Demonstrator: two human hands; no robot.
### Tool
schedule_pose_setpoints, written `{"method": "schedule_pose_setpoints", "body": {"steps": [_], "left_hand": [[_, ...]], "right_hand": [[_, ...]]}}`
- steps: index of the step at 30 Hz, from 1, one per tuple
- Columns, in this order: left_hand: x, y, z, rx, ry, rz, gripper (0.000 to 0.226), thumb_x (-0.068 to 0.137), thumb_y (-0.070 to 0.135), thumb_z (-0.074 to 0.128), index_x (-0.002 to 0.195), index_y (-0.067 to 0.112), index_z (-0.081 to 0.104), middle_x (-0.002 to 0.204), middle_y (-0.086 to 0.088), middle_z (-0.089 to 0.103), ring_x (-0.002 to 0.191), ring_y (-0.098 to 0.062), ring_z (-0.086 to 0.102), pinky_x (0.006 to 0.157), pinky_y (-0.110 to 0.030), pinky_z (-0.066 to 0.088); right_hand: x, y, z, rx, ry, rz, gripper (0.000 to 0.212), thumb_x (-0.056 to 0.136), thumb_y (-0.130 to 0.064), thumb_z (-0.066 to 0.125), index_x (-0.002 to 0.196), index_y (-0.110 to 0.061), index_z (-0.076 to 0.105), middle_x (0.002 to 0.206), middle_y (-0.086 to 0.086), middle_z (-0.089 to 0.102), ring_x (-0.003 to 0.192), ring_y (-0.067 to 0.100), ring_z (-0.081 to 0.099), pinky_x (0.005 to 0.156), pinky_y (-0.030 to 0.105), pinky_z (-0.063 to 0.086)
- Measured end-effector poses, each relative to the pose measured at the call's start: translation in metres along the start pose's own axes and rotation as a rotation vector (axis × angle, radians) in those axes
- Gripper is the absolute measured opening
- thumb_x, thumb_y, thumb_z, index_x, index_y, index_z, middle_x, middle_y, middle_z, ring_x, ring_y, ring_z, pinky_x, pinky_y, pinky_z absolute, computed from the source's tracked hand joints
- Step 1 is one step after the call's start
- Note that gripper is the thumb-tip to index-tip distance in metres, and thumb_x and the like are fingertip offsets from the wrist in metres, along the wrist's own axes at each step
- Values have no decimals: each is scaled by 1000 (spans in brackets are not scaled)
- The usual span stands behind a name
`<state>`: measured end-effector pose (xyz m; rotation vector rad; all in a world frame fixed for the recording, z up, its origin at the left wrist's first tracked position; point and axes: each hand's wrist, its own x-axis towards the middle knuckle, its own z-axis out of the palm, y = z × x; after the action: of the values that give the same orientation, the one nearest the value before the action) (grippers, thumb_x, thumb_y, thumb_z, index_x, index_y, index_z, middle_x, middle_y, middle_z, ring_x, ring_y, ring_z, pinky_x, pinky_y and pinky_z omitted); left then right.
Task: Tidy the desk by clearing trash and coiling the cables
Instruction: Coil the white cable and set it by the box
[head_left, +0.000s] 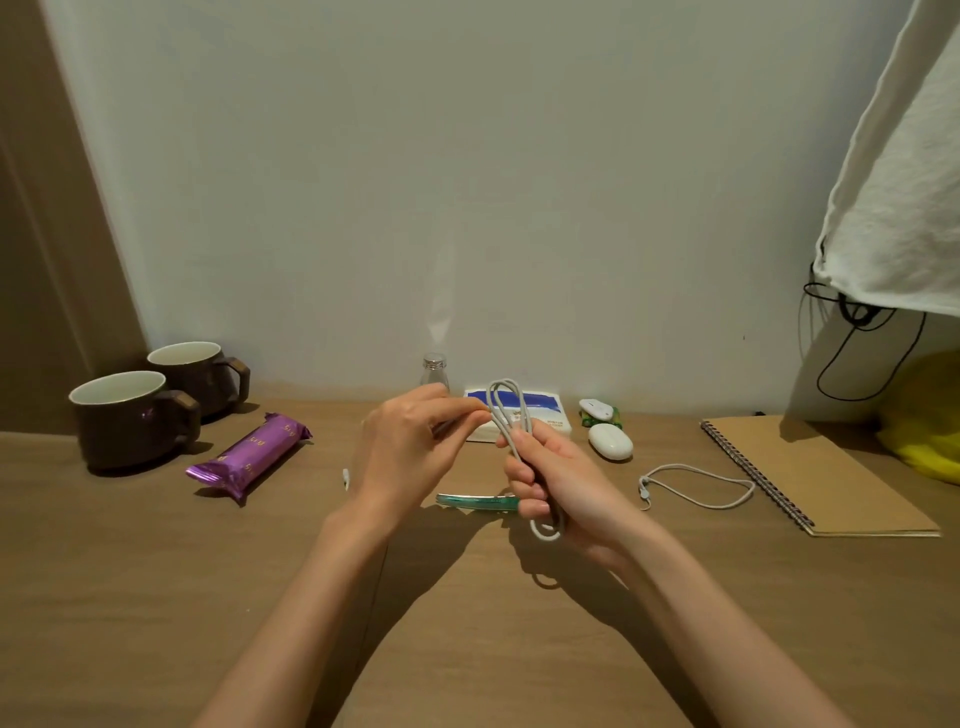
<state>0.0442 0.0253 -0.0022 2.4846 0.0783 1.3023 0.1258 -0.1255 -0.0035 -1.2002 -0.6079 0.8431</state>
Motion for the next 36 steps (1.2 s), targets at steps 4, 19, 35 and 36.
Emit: {"method": "schedule_pose_setpoints", "body": {"steps": [4,19,35,36], "left_hand": [[1,-3,-4,-9,14,-13,36,86,52,49,95,28,73,68,7,61,57,-11,53,47,-36,46],[0,2,-15,128,212,218,25,82,41,66,83,18,75,62,3,57,49,-9,42,39,-26,40],[6,3,-7,-217,37,-209,27,87,35,56,113,31,66,70,9,51,64,-5,46,53,-22,38],[6,2,-7,-223,60,-228,27,90,30,56,115,29,65,70,11,50,63,-3,46,53,-16,35]], "right_hand": [[-3,-2,0,-54,-54,12,25,101,-31,39,101,-13,56,58,-4,38,45,6,32,40,15,31],[-13,-11,6,-427,90,-27,29,102,-32,35,91,-15,55,52,-9,39,42,6,33,37,18,28],[-13,-15,-3,-573,44,-223,29,101,-33,39,84,-17,57,56,-9,38,45,5,32,40,18,27],[-12,-15,-5,-490,65,-225,28,101,-32,39,84,-17,56,56,-8,37,45,5,30,39,17,26]]}}
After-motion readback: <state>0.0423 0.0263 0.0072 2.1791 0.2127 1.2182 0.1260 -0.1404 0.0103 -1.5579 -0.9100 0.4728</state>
